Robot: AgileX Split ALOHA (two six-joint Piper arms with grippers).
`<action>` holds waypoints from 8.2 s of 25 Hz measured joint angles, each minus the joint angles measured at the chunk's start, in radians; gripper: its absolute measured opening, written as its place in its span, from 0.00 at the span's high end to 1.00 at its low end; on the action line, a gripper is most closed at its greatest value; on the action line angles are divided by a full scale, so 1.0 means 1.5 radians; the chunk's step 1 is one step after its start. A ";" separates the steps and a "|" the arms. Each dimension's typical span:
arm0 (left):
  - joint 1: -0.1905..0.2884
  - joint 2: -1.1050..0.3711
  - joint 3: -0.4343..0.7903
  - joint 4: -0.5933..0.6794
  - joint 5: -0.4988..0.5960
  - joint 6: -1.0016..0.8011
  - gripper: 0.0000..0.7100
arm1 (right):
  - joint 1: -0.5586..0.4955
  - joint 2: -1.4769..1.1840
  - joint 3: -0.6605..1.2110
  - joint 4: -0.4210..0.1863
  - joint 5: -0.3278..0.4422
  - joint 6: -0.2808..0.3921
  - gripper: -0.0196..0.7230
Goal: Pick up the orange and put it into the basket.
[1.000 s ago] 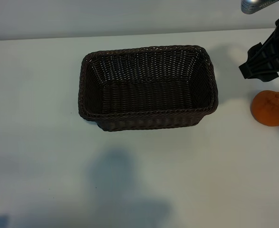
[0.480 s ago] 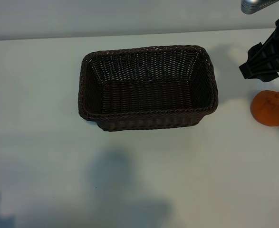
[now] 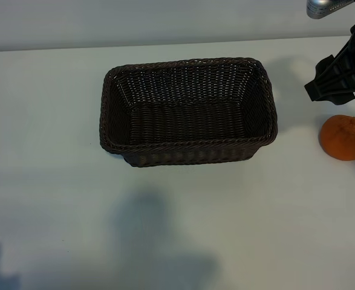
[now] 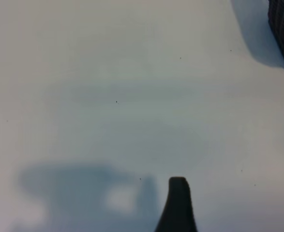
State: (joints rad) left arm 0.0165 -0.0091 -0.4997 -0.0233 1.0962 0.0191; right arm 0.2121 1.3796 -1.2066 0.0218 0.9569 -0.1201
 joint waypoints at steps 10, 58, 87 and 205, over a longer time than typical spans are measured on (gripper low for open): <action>0.000 0.000 0.000 0.000 -0.001 -0.002 0.16 | 0.000 0.000 0.000 0.000 0.000 0.000 0.18; 0.000 0.000 0.000 0.001 -0.002 0.000 0.16 | -0.109 0.268 -0.004 -0.084 -0.052 0.209 0.18; 0.000 0.000 0.000 0.001 -0.002 0.000 0.16 | -0.150 0.367 -0.005 -0.081 -0.090 0.190 0.85; 0.000 0.000 0.000 0.002 -0.002 -0.002 0.17 | 0.145 0.411 -0.406 -0.015 0.097 0.104 0.16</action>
State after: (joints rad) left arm 0.0165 -0.0091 -0.4995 -0.0206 1.0939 0.0163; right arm 0.4299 1.9966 -1.8154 0.0000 1.1020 0.0365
